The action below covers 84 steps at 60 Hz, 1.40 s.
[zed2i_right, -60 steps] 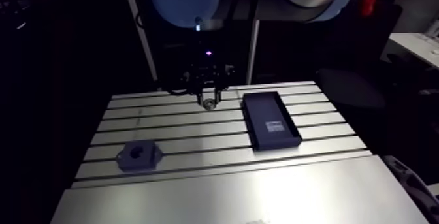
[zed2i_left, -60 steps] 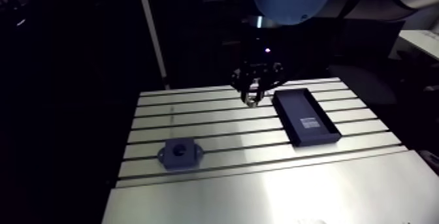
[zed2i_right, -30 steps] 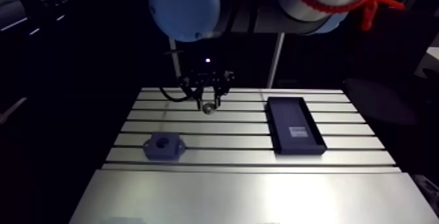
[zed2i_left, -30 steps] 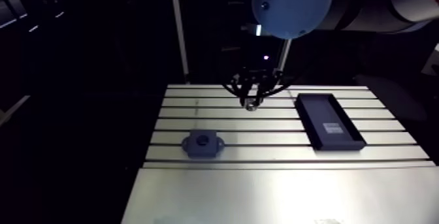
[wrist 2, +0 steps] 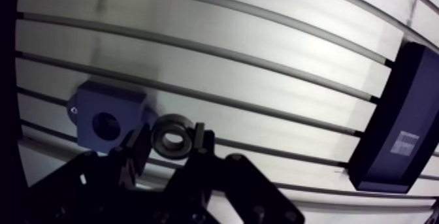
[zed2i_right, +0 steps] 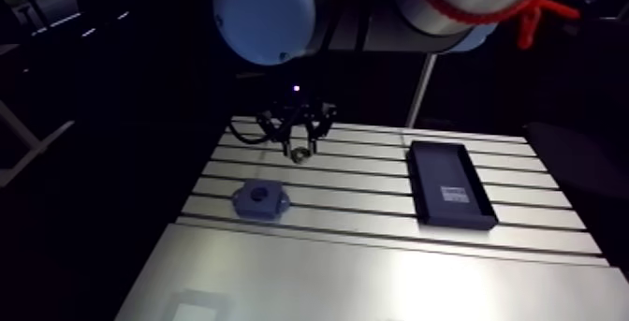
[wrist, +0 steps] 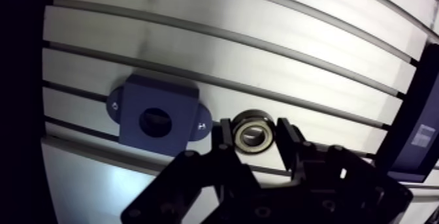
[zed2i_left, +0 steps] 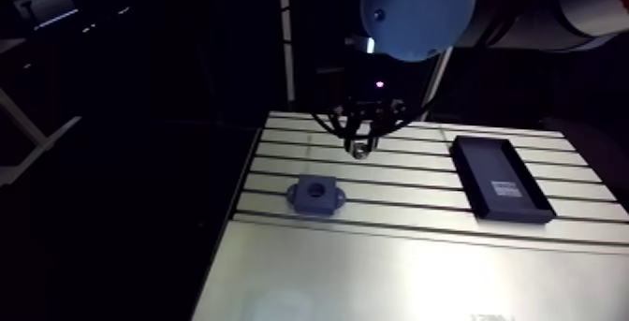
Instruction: Pick up the bearing and press it into the housing until flush.
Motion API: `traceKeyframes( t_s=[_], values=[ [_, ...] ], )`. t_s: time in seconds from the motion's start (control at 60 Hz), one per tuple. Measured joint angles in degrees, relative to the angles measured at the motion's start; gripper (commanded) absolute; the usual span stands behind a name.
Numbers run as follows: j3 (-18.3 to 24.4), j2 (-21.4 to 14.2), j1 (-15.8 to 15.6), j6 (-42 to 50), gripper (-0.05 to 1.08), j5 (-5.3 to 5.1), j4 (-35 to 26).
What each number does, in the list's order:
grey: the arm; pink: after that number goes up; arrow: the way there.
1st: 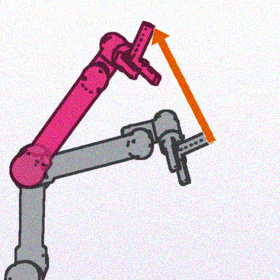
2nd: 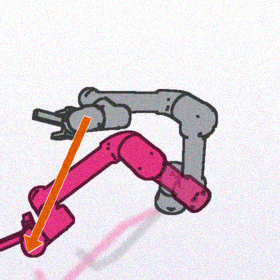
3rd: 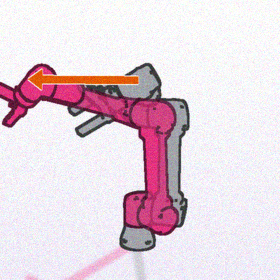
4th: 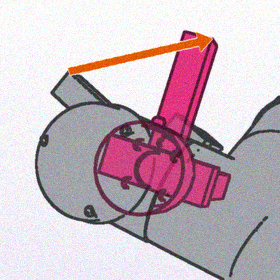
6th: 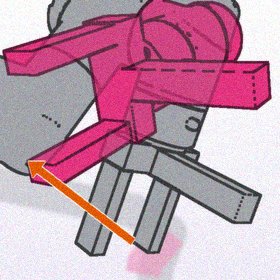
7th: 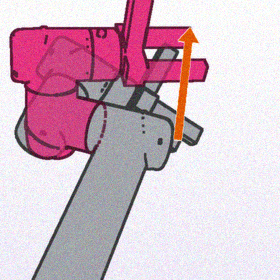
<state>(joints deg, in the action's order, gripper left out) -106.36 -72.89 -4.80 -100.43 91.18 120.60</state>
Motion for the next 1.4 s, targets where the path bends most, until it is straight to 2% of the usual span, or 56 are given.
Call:
traceKeyframes(
  t_s=[0.417, 1.033, 1.4],
  values=[
    [-0.5, 1.1, -4.9, 5.1, 0.64, 0.41, -0.5],
    [-1.2, 1.9, -8.0, 5.5, 0.65, 0.52, -0.1],
    [-1.4, 2.6, -8.6, 5.4, 0.65, 0.45, 0.7]
  ],
)
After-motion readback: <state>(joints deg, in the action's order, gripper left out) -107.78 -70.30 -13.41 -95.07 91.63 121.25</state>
